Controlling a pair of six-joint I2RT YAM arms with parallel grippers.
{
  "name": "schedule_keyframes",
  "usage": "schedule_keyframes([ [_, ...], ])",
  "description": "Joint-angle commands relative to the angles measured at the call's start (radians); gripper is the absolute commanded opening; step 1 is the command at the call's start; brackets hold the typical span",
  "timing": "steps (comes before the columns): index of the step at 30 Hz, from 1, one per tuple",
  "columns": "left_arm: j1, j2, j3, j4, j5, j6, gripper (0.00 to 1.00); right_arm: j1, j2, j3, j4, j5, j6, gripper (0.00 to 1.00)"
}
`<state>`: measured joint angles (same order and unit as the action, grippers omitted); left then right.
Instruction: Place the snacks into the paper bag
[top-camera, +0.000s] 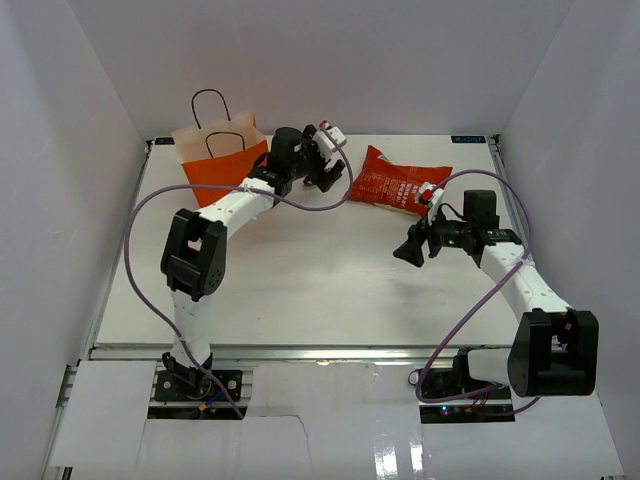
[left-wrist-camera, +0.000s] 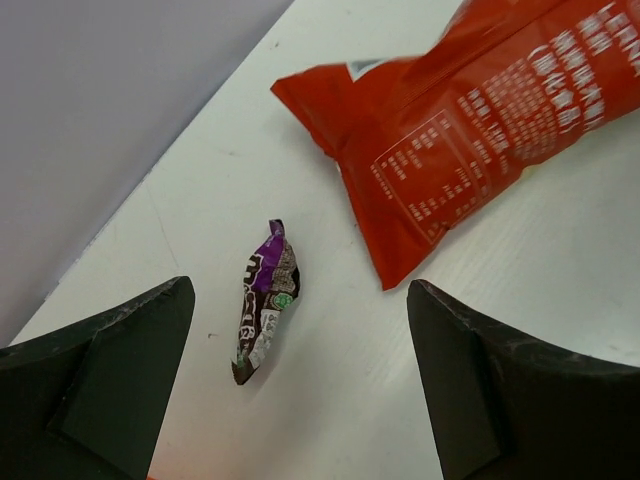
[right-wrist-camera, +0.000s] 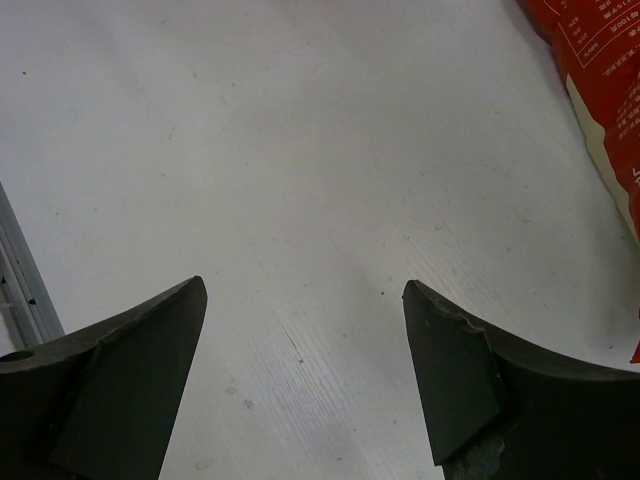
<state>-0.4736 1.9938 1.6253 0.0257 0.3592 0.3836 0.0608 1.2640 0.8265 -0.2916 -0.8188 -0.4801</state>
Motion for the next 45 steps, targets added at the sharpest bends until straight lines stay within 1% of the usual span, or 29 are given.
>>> schedule_keyframes([
  [1,0.003,0.052,0.057,0.131,-0.058,0.095,0.98,-0.003,-0.012,-0.003,0.002,-0.028,-0.020,0.85],
  [7,0.004,0.221,0.155,0.132,-0.130,0.117,0.98,-0.003,0.008,-0.006,0.003,-0.042,-0.020,0.85],
  [14,0.006,0.358,0.237,0.122,-0.242,0.117,0.98,-0.003,0.034,0.005,-0.003,-0.049,-0.009,0.85],
  [17,0.009,0.413,0.292,0.077,-0.246,0.123,0.98,-0.003,0.041,0.013,-0.003,-0.049,-0.006,0.85],
  [23,0.023,0.453,0.309,0.030,-0.252,0.110,0.95,-0.003,0.058,0.025,-0.011,-0.051,0.000,0.85],
  [26,0.033,0.459,0.303,0.010,-0.250,0.084,0.88,-0.003,0.061,0.031,-0.015,-0.054,0.000,0.85],
  [27,0.039,0.459,0.298,0.006,-0.252,0.069,0.83,-0.003,0.063,0.033,-0.015,-0.052,0.000,0.85],
  [28,0.041,0.450,0.289,0.008,-0.253,0.061,0.74,-0.003,0.063,0.034,-0.017,-0.051,0.003,0.85],
  [30,0.046,0.438,0.265,0.031,-0.252,0.052,0.68,-0.003,0.064,0.036,-0.023,-0.051,0.003,0.85],
  [31,0.047,0.422,0.239,0.039,-0.256,0.043,0.62,-0.003,0.064,0.036,-0.024,-0.052,0.003,0.85],
  [34,0.047,0.401,0.203,0.056,-0.256,0.026,0.57,-0.003,0.063,0.039,-0.027,-0.054,0.006,0.85],
  [35,0.047,0.383,0.193,0.063,-0.256,0.020,0.51,-0.003,0.063,0.039,-0.029,-0.054,0.008,0.85],
  [37,0.047,0.359,0.171,0.074,-0.253,0.008,0.47,-0.003,0.061,0.039,-0.034,-0.054,0.006,0.85],
  [38,0.047,0.330,0.147,0.086,-0.250,-0.012,0.42,-0.003,0.060,0.040,-0.037,-0.052,0.006,0.85],
  [40,0.047,0.298,0.127,0.091,-0.230,-0.029,0.38,-0.003,0.058,0.043,-0.044,-0.049,0.003,0.85],
  [44,0.046,0.185,0.075,0.097,-0.161,-0.130,0.26,-0.003,0.055,0.049,-0.052,-0.046,-0.002,0.85],
  [45,0.046,0.128,0.044,0.098,-0.114,-0.149,0.22,-0.003,0.055,0.052,-0.053,-0.045,-0.003,0.85],
])
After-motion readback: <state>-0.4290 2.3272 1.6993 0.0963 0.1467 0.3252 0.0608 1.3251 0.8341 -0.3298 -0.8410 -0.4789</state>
